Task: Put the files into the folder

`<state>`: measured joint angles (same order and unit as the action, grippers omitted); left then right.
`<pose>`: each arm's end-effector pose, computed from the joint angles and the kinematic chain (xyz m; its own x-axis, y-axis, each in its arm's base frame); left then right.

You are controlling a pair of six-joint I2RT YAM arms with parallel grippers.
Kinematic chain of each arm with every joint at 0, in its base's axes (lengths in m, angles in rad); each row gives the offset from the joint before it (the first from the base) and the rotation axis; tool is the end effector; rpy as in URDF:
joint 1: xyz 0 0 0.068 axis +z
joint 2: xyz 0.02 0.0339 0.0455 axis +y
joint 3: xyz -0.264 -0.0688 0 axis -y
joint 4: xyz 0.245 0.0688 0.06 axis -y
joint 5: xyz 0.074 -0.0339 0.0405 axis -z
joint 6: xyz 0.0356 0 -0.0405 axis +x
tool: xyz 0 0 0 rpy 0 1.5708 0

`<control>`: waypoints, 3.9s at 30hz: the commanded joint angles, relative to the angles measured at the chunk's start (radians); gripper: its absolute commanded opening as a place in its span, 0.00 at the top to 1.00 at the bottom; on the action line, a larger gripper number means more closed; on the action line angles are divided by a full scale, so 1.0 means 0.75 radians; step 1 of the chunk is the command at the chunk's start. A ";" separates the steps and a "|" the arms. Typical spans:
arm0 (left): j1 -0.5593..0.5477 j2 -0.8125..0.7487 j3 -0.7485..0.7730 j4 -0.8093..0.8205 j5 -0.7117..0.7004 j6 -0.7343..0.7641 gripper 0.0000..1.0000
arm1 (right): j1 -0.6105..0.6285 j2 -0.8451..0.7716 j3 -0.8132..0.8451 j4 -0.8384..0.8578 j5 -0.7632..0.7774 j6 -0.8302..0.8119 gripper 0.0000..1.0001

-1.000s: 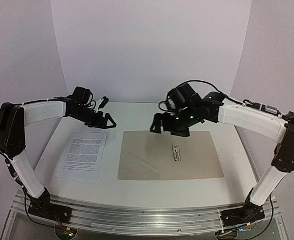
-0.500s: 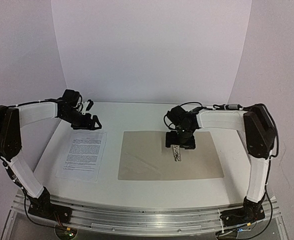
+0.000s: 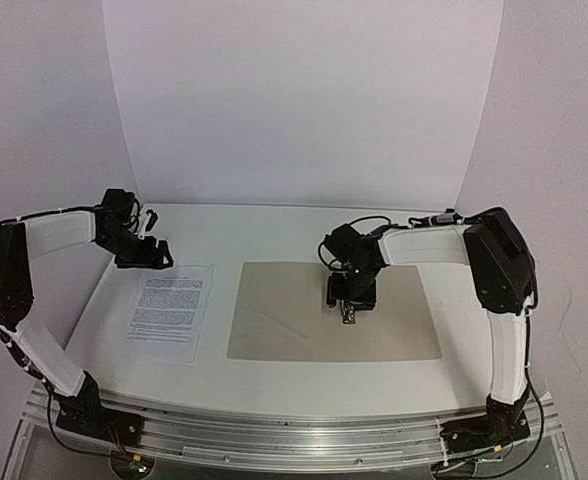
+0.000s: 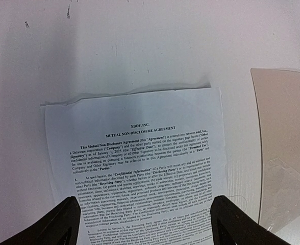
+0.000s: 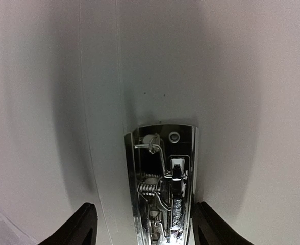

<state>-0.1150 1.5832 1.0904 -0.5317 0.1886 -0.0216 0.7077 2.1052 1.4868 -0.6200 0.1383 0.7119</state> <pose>0.3212 -0.0438 0.2213 -0.8531 0.0772 -0.5159 0.1911 0.9665 -0.1714 0.3258 0.2723 0.1443 -0.9421 0.0455 -0.3322 0.0076 0.9934 0.1145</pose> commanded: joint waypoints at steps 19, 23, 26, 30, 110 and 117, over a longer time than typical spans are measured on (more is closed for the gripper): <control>0.225 0.037 0.007 -0.207 -0.033 -0.051 0.06 | 0.074 -0.150 0.242 -0.062 0.092 -0.051 0.27; 0.302 0.067 -0.027 -0.195 -0.040 -0.047 0.07 | 0.200 -0.068 0.452 0.019 -0.029 -0.107 0.27; 0.340 0.090 -0.056 -0.166 -0.043 -0.037 0.09 | 0.271 0.051 0.601 0.126 -0.182 -0.083 0.27; 0.342 0.101 -0.123 -0.081 0.037 -0.052 0.20 | 0.339 0.223 0.699 0.324 -0.321 0.019 0.29; 0.342 0.124 -0.101 -0.072 0.144 -0.100 0.21 | 0.448 0.856 1.107 1.237 -0.448 0.683 1.00; 0.345 0.002 0.206 -0.198 0.121 -0.087 0.09 | 0.449 0.646 1.088 1.277 -0.472 0.631 1.00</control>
<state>0.1413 1.6912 1.0733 -0.6295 0.2836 -0.1089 1.0395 2.7932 2.2813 0.2657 -0.2082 1.2321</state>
